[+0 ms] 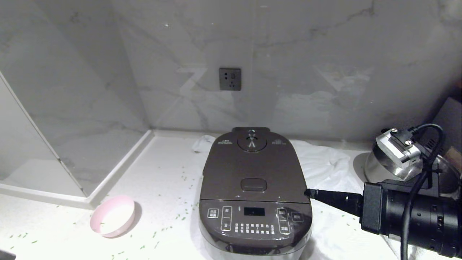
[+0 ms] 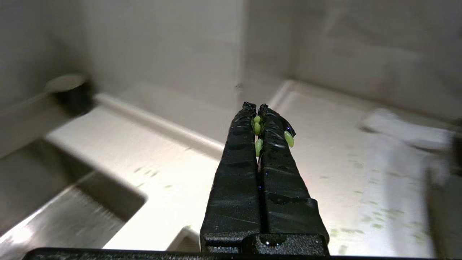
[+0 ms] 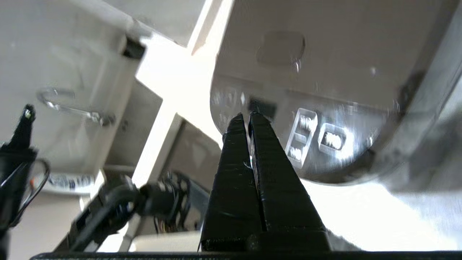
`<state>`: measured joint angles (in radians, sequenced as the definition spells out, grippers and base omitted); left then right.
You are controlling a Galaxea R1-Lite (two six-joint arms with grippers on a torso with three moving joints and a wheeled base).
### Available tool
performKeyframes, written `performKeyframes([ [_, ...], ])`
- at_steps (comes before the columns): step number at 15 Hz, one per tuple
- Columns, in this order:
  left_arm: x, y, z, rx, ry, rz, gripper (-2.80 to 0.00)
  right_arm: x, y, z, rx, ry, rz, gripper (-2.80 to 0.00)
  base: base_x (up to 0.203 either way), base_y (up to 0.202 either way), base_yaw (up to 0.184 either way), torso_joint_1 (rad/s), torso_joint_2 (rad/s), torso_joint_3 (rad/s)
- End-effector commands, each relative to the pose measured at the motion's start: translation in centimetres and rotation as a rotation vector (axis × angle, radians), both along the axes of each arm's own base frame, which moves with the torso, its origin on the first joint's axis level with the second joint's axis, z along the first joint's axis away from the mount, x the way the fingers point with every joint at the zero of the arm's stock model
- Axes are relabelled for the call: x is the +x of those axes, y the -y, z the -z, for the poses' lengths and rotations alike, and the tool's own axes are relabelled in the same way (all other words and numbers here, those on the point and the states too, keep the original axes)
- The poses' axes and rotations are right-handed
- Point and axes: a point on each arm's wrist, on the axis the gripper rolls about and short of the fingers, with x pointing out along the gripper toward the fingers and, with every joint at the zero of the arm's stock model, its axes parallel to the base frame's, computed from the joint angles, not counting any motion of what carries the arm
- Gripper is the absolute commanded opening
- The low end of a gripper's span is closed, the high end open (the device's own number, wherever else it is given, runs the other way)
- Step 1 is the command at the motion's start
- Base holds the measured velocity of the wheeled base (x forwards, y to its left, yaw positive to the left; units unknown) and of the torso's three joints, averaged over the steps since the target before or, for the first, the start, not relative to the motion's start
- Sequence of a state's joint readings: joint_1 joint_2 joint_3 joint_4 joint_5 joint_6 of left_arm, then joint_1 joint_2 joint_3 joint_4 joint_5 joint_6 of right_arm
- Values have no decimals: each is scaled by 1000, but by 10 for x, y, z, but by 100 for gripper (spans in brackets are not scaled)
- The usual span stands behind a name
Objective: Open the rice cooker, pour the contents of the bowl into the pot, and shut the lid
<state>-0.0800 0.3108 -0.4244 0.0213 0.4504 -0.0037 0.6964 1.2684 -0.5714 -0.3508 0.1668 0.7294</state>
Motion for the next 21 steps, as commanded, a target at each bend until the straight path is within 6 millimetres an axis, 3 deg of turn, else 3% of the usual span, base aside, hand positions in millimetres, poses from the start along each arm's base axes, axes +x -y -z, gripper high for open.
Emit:
performKeyframes([
  [1,-9,1,15,7,-7,-124,-280,-3,0,0,2,-4,-10,-280,0,0,0,0,0,0],
  [4,-14,2,32,29,-57,-157,-280,-5,2,1,-16,-25,-10,-280,0,0,0,0,0,0],
  [7,-25,6,66,68,7,111,-280,-9,5,6,-38,-57,-15,-280,0,0,0,0,0,0],
  [11,-10,8,108,80,-128,217,-280,-10,6,21,-68,-108,-31,-280,0,0,0,0,0,0],
  [14,-7,11,118,53,-157,356,-280,-7,6,24,-76,-121,-19,-280,0,0,0,0,0,0],
  [17,-7,11,119,50,-157,369,-280,-1,3,35,-109,-160,-15,-280,0,0,0,0,0,0],
  [21,-7,11,119,35,-155,366,-280,25,-4,45,-98,-153,38,-280,0,0,0,0,0,0],
])
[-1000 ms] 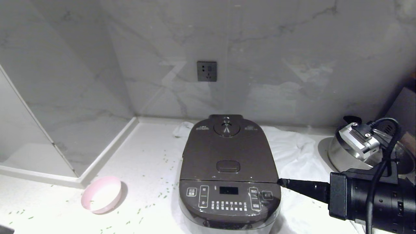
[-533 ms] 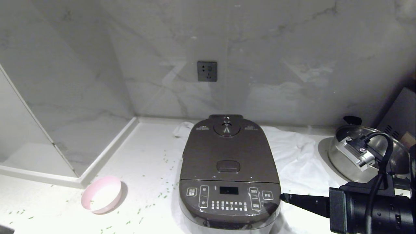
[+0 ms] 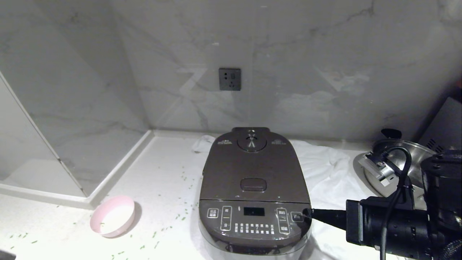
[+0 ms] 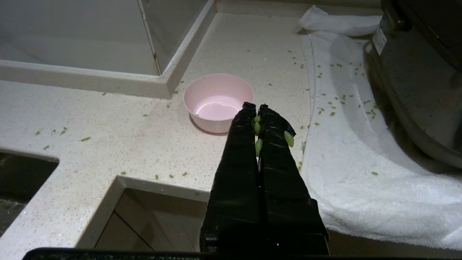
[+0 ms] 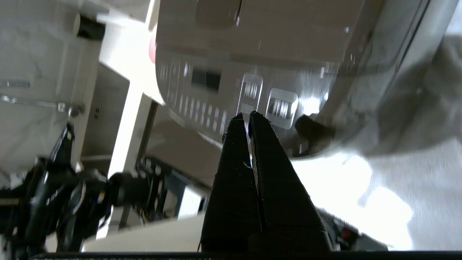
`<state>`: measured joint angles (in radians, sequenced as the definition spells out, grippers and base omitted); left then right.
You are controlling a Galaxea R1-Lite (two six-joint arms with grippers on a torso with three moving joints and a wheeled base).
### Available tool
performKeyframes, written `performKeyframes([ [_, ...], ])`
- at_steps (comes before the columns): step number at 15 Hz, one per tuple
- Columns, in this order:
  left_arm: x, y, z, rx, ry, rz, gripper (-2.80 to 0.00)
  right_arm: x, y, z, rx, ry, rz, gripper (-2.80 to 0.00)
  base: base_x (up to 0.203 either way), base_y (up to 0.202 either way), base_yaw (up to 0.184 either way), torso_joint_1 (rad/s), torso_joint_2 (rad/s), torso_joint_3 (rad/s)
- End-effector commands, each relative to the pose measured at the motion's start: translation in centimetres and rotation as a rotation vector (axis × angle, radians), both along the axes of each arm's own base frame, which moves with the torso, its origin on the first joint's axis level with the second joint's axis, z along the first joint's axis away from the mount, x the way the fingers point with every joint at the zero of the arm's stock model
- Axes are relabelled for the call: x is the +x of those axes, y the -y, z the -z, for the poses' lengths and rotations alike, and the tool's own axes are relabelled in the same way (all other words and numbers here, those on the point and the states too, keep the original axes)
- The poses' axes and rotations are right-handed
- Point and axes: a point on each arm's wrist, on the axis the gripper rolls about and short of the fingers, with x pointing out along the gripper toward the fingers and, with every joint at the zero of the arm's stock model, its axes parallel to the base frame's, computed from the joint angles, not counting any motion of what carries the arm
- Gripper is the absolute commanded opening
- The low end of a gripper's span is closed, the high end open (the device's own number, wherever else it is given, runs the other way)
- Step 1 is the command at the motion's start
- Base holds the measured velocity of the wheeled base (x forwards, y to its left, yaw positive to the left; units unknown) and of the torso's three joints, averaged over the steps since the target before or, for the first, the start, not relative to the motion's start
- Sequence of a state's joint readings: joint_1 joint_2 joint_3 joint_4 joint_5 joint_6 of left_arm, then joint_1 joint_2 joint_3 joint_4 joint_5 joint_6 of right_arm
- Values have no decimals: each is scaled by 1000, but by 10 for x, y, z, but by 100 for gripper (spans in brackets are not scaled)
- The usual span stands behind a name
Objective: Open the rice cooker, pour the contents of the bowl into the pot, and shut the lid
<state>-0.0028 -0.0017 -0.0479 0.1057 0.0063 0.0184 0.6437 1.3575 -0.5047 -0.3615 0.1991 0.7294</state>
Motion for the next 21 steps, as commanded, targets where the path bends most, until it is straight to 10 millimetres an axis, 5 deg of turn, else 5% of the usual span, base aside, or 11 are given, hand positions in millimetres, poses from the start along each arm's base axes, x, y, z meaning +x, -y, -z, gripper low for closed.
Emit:
performKeyframes([
  [1,0,0,1,2,-5,-1,-280,18,-8,14,-17,-24,23,-280,0,0,0,0,0,0],
  [21,0,0,1,-1,-5,-1,-280,20,-6,27,6,-85,-31,-280,0,0,0,0,0,0],
])
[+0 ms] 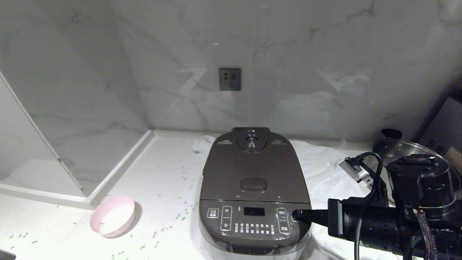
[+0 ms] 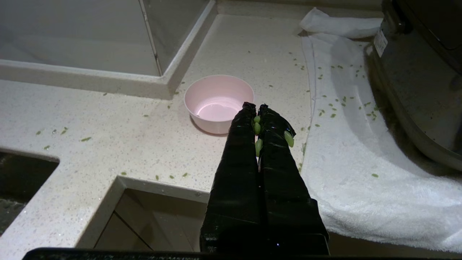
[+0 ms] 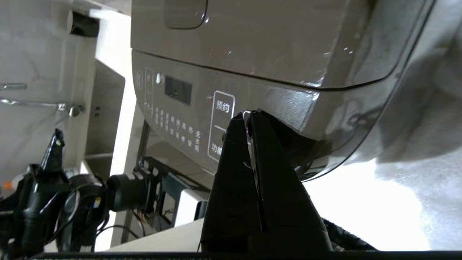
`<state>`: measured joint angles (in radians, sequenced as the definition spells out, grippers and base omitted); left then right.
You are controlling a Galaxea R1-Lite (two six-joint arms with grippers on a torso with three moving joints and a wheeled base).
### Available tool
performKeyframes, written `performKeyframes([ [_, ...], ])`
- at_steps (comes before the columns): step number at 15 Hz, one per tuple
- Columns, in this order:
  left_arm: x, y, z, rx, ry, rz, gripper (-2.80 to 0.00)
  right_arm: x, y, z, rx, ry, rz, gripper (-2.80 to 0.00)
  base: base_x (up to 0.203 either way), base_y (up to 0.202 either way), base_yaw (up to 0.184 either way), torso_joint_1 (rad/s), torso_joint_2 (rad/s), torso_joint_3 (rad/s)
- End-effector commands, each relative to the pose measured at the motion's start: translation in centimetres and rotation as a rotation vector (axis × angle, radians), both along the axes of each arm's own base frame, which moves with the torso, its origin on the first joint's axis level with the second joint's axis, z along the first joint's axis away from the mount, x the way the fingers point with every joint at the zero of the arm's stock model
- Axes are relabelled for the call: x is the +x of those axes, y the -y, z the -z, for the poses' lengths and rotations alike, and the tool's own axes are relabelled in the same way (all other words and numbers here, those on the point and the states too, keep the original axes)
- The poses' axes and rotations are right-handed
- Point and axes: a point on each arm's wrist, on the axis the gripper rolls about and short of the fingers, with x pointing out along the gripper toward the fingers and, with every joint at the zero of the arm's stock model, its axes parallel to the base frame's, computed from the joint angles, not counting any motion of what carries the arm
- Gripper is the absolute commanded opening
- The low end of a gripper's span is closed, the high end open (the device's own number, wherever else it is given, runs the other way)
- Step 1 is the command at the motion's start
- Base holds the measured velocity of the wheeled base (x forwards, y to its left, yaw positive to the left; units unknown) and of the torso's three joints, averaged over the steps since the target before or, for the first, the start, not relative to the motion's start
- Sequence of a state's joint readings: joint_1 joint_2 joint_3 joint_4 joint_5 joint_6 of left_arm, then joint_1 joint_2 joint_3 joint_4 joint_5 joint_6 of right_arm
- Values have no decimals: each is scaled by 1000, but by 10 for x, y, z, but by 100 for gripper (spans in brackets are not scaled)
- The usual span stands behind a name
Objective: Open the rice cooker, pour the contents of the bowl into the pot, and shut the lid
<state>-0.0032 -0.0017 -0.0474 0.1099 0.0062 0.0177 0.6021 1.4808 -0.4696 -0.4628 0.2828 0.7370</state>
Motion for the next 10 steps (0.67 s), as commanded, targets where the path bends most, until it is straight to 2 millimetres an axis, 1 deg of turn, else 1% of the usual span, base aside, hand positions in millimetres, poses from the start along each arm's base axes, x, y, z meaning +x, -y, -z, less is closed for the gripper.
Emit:
performKeyframes([
  [1,0,0,0,-1,-1,-2,-280,2,-2,4,-4,-18,-4,-280,0,0,0,0,0,0],
  [7,0,0,0,-2,-1,-2,-280,1,0,11,-18,-46,-4,-280,0,0,0,0,0,0],
  [10,0,0,0,-2,-1,-2,-280,0,1,8,-13,-33,-2,-280,0,0,0,0,0,0],
])
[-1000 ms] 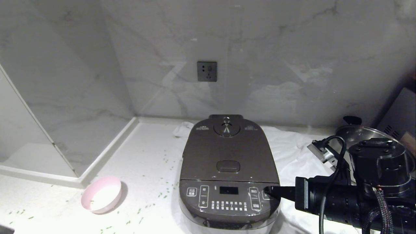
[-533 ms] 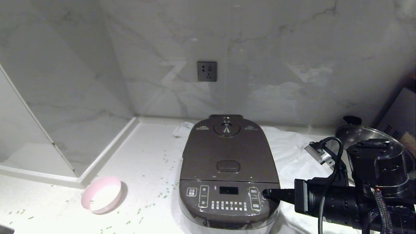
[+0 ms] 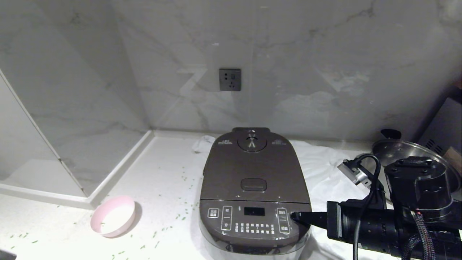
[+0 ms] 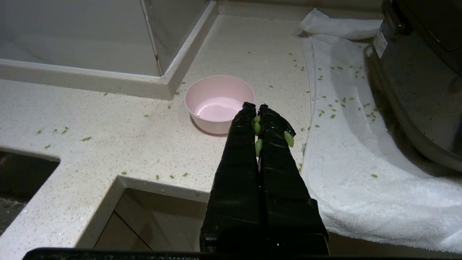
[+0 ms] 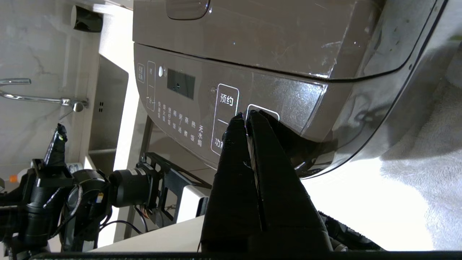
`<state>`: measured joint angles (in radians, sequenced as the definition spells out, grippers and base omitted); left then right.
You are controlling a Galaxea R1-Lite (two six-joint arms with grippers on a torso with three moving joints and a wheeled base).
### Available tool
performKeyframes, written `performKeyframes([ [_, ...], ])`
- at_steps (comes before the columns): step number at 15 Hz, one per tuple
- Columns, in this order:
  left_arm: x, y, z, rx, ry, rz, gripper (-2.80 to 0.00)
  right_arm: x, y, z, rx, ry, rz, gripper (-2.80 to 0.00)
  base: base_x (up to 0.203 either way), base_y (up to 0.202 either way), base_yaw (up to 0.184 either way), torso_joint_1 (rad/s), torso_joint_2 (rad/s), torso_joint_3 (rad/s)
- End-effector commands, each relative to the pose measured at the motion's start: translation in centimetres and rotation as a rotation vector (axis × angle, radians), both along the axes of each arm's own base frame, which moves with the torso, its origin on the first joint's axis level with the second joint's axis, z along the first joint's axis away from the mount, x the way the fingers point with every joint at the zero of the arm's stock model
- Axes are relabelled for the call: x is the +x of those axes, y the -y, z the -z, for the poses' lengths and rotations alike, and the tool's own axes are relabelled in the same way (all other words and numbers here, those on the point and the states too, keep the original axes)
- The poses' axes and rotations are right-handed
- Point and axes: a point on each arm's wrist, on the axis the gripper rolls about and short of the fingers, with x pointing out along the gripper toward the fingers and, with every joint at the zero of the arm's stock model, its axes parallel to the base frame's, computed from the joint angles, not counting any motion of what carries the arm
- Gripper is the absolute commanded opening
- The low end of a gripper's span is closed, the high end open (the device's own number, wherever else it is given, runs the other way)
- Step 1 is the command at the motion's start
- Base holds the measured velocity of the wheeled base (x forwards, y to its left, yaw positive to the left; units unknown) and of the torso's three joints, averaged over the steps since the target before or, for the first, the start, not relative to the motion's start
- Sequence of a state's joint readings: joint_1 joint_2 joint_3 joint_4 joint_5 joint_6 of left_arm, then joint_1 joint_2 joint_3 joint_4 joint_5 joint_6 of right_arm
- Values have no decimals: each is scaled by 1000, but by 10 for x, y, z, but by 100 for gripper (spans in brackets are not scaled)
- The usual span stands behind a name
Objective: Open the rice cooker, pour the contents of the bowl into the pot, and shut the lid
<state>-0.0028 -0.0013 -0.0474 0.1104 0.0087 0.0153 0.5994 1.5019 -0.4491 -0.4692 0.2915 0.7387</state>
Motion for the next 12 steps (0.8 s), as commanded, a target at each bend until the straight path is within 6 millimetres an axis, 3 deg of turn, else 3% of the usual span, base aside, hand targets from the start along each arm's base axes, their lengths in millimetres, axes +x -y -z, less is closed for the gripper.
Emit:
performKeyframes([
  [1,0,0,0,0,0,1,-280,0,0,-5,9,17,5,-280,0,0,0,0,0,0],
  [5,0,0,0,0,0,0,-280,-11,7,-42,95,156,7,-280,0,0,0,0,0,0],
  [10,0,0,0,-1,0,0,-280,-47,32,-99,140,285,26,-280,0,0,0,0,0,0],
  [12,0,0,0,-5,1,0,-280,-65,45,-113,121,335,55,-280,0,0,0,0,0,0],
])
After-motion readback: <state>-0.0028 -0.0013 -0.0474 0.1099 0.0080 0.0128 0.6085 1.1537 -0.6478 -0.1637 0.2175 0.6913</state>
